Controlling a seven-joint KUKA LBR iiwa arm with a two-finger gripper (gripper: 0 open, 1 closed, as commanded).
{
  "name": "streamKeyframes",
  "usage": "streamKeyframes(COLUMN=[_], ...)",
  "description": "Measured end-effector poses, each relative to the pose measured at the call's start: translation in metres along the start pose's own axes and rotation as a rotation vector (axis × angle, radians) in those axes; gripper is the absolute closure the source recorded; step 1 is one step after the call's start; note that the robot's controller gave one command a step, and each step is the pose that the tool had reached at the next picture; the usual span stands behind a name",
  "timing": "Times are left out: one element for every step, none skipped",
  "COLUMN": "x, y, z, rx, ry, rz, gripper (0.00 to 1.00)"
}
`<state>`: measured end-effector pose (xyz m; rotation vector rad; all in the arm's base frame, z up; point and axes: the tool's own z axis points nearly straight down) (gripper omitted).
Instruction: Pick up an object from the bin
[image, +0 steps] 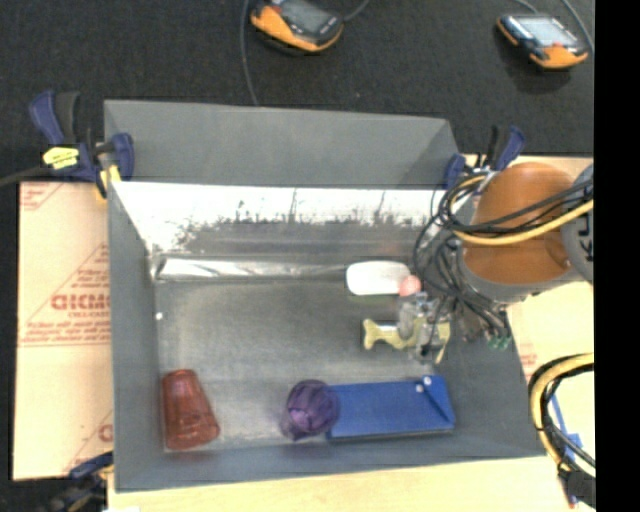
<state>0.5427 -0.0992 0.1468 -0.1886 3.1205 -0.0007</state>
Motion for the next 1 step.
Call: streamKeyframes(x=[0.0014], y=[-0.0030], z=[-0.0770], rx=[-0.001], ry=[0.003], rz=[-0.022], gripper=[1.00])
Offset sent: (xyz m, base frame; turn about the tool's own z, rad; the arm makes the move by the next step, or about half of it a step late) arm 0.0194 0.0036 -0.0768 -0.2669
